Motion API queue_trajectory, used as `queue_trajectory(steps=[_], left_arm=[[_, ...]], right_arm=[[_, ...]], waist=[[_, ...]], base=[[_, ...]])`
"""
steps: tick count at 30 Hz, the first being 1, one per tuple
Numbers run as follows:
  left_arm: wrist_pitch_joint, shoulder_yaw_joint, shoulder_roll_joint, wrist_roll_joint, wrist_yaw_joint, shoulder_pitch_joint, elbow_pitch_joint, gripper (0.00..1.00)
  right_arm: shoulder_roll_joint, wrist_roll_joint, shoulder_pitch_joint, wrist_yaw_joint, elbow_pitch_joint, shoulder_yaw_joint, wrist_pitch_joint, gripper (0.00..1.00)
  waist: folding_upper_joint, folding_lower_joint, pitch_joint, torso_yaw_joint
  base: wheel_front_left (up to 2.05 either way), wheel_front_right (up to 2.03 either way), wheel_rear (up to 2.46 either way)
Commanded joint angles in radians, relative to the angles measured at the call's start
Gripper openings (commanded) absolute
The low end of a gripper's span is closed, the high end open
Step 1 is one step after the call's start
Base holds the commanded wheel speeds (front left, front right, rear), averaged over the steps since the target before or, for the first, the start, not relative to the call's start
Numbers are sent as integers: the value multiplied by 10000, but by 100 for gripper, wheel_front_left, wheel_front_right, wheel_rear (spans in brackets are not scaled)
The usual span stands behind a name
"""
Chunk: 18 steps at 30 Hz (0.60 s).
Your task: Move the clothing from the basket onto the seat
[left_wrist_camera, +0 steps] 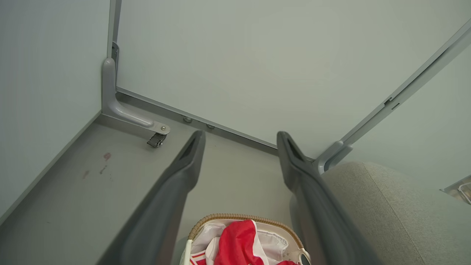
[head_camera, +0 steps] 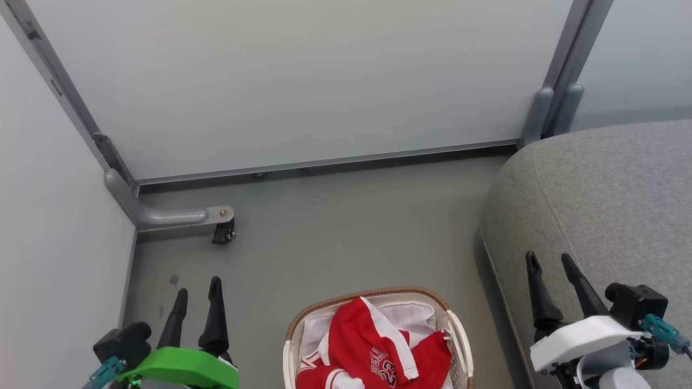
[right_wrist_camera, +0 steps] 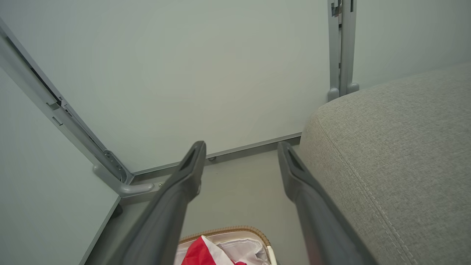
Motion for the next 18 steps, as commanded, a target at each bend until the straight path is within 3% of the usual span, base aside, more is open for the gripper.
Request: queue_trajectory(steps=[1, 18], left_arm=[[-102, -34, 76, 253, -18, 65, -5, 100], [-463, -286, 87, 1375, -40, 103, 286, 100]], right_arm=[[-64, -275, 46, 3, -41, 17, -96, 100], [-78, -1718, 138, 3, -83, 67, -467, 100]], waist=[[0, 0, 3, -1], [0, 0, 14, 56]], base=[[0, 0, 0], [0, 0, 0]])
